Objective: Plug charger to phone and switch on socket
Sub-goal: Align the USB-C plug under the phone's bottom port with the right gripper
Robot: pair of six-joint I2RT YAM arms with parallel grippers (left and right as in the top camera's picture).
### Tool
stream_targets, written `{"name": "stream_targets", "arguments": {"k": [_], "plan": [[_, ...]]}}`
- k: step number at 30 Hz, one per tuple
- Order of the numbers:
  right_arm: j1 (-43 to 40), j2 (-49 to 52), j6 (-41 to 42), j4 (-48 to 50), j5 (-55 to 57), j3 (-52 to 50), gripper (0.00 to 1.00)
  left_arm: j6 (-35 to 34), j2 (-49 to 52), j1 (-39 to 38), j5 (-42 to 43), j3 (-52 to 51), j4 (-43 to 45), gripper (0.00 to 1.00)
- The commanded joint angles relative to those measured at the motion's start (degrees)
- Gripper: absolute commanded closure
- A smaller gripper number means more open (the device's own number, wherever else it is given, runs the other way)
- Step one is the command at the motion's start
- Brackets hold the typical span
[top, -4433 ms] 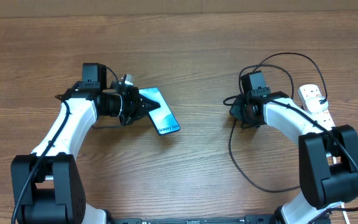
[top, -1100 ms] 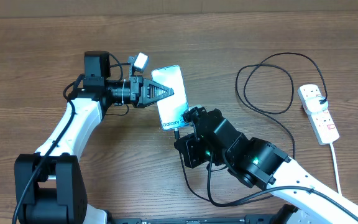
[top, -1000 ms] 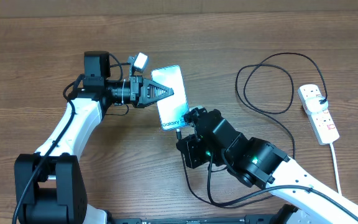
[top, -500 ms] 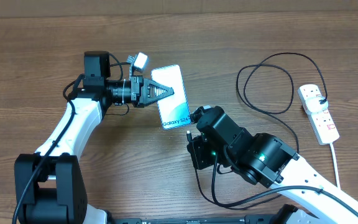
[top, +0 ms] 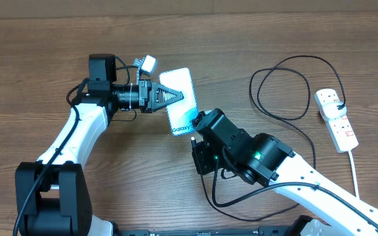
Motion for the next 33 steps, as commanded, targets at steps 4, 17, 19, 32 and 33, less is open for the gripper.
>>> {"name": "stream_targets", "arguments": {"k": [4,17,19,32,33], "plan": [[0.3,-0.3,-2.6,1.0,-1.0,1.7,0.96,1.3,0.1,-0.2,1.1,0.2,0.1,0.96],[0.3,-0.3,-2.8,3.8,-1.0,1.7,0.96,1.3,0.1,-0.2,0.7,0.2,0.1,0.96],[0.3,-0.3,-2.8,3.8,-0.6,1.7,0.96,1.3,0.1,-0.2,0.7,0.2,0.1,0.96],[0.3,-0.3,-2.8,5.6,0.1,1.7,0.96,1.3,0.1,-0.3,0.8,0.2,0.1,0.96],[0.3,-0.3,-2.8,5.4,0.1,1.7,0.96,1.3,0.1,-0.3,0.8,0.2,0.1,0.96]]}}
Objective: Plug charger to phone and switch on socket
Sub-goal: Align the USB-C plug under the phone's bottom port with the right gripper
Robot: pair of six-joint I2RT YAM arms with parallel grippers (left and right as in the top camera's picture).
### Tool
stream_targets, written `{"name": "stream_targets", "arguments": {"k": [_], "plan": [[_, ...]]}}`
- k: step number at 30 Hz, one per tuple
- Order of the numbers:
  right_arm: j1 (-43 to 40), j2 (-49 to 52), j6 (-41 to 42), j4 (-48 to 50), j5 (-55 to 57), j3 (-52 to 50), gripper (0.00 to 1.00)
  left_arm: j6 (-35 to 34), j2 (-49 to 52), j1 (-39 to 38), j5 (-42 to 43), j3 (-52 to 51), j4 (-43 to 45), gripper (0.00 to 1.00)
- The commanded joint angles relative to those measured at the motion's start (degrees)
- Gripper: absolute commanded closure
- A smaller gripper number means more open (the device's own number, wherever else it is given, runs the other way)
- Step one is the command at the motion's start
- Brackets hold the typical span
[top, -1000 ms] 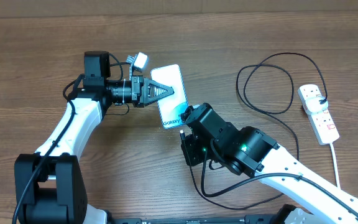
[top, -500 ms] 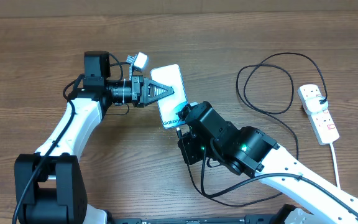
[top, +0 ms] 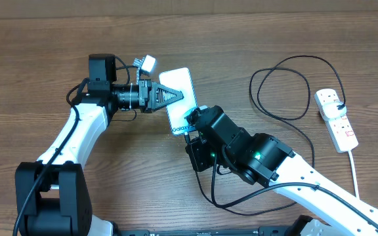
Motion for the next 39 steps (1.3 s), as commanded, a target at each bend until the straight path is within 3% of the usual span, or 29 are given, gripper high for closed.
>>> {"name": "stream_targets", "arguments": {"k": [1,39], "plan": [[0.3,-0.3,-0.2,-0.2,0.5,1.7,0.96,1.3,0.1,-0.2,1.4,0.2,0.1,0.96],[0.3,-0.2,1.4,-0.7,0.5,1.7,0.96,1.5,0.1,-0.2,3.6,0.2,0.1,0.96]]}}
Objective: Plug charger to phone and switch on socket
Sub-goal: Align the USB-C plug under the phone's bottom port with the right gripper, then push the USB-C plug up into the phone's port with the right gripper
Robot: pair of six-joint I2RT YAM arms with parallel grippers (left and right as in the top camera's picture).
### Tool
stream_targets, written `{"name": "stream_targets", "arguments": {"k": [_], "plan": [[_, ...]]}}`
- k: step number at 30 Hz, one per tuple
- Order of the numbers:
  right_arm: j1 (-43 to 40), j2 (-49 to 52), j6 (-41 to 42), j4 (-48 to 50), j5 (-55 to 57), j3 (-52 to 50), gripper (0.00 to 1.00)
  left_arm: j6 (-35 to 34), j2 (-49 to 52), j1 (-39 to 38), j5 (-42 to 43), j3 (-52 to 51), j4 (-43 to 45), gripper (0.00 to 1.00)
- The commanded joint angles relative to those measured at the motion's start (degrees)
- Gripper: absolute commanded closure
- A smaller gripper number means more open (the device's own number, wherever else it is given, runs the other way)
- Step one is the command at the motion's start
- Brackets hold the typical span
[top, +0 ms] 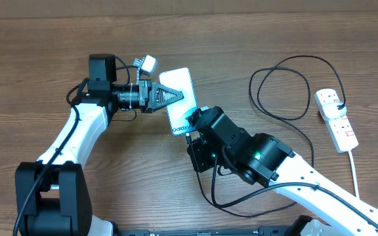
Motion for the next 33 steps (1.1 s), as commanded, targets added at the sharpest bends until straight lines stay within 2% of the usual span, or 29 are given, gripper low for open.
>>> {"name": "stream_targets", "arguments": {"k": [1,33], "plan": [[0.3,-0.2,0.7,0.5,0.2,1.7,0.96,1.5,0.1,-0.1,3.5,0.2,0.1,0.96],[0.3,-0.2,1.9,1.0,-0.3,1.7,0.96,1.3,0.1,-0.1,5.3,0.2,0.1,0.96]]}}
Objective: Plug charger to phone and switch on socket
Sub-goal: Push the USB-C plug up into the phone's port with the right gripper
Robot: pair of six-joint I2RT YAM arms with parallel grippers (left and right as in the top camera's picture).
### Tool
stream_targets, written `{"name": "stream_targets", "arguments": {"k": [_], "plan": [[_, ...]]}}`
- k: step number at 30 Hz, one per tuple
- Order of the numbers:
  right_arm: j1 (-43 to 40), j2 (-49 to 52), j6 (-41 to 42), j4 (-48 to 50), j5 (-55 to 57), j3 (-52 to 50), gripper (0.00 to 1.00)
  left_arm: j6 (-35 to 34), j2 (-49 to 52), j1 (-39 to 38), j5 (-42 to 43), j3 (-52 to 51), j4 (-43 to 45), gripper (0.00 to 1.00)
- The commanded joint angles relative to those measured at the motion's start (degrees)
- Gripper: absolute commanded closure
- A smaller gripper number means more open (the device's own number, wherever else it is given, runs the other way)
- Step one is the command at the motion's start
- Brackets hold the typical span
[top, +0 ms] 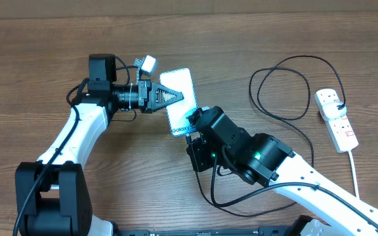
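A white phone (179,98) lies face down on the wooden table, "Galaxy" lettering near its lower end. My left gripper (176,96) reaches in from the left and is shut on the phone's left edge. My right gripper (190,131) sits at the phone's lower end; its fingers are hidden under the wrist body, so the charger plug does not show. The black cable (287,92) loops across the table to the white socket strip (335,118) at the far right.
The cable also trails under my right arm (268,164) toward the front edge. My left arm (77,131) crosses the left half of the table. The socket strip's own white lead (356,170) runs toward the front right.
At first my right gripper stood slightly right of the phone's lower end. By the second moment it had shifted left, up against that end. It has stayed there since, while my left gripper kept its hold on the phone.
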Motion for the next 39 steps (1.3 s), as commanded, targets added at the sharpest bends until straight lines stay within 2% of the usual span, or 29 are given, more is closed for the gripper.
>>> {"name": "stream_targets", "arguments": {"k": [1,21,34,36,39], "plan": [[0.3,-0.2,0.2,1.0,0.0,1.7,0.96,1.3,0.1,-0.1,3.6,0.2,0.1,0.96],[0.3,-0.3,-0.1,4.2,8.5,1.7,0.96,5.0,0.1,-0.1,3.5,0.2,0.0,0.96],[0.3,-0.3,-2.7,7.9,10.0,2.8,0.96,9.0,0.1,-0.1,3.1,0.2,-5.7,0.96],[0.3,-0.3,-2.6,7.8,10.0,2.8,0.95,9.0,0.1,-0.1,3.0,0.2,-5.7,0.96],[0.3,-0.3,-0.9,7.6,9.8,2.8,0.87,9.0,0.1,0.0,2.2,0.2,-5.7,0.96]]}}
